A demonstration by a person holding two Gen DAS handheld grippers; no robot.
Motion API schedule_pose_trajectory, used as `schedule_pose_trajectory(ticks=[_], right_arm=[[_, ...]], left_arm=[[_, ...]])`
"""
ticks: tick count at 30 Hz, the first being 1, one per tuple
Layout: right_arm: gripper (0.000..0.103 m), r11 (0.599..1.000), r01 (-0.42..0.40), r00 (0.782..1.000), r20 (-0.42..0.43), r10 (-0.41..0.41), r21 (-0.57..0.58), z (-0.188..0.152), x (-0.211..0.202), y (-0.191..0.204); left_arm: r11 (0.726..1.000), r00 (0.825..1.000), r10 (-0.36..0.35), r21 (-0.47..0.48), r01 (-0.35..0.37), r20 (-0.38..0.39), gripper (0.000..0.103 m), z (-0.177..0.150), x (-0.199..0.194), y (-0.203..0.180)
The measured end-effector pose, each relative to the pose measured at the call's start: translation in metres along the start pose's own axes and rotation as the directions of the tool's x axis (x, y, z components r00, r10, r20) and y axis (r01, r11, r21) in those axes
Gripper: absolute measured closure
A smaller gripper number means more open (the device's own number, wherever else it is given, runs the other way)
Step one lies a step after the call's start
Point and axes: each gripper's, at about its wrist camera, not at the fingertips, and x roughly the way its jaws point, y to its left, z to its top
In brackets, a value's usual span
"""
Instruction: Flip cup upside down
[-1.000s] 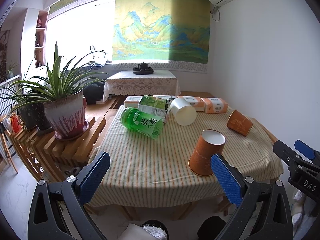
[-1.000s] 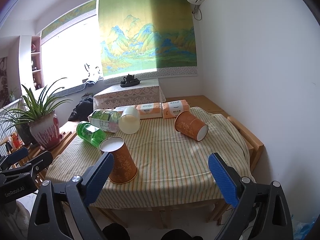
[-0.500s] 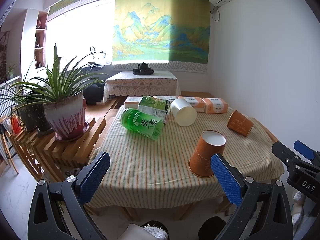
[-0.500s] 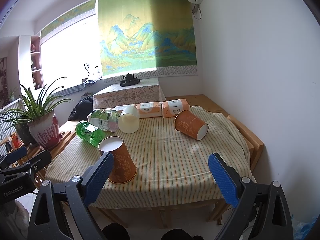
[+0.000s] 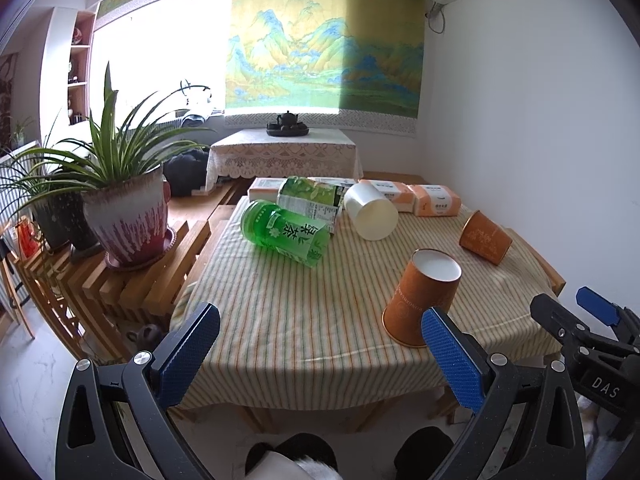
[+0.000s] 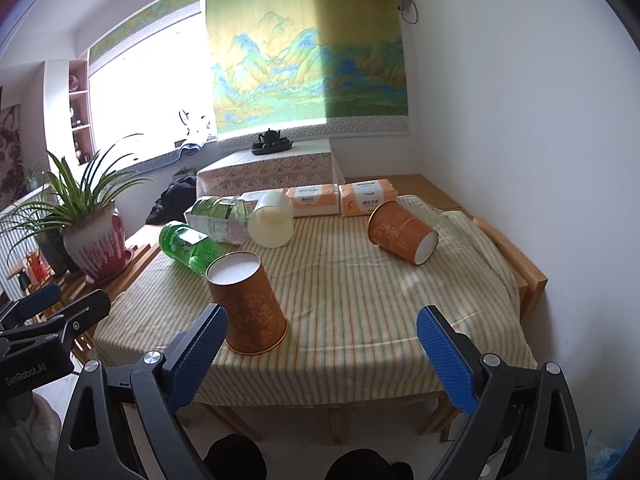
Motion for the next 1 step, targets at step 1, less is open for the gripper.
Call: schedule_pose_trajectory(ticks=[1], right_arm=[[0.01,1.0,0.0,1.0,-0.001,0.0,-0.002,-0.0005,0.0006,0.0013]], left_arm=[[1.0,1.0,0.003,-0.002,-0.003,0.002,0.001,-0.0004,0.0004,0.0004]])
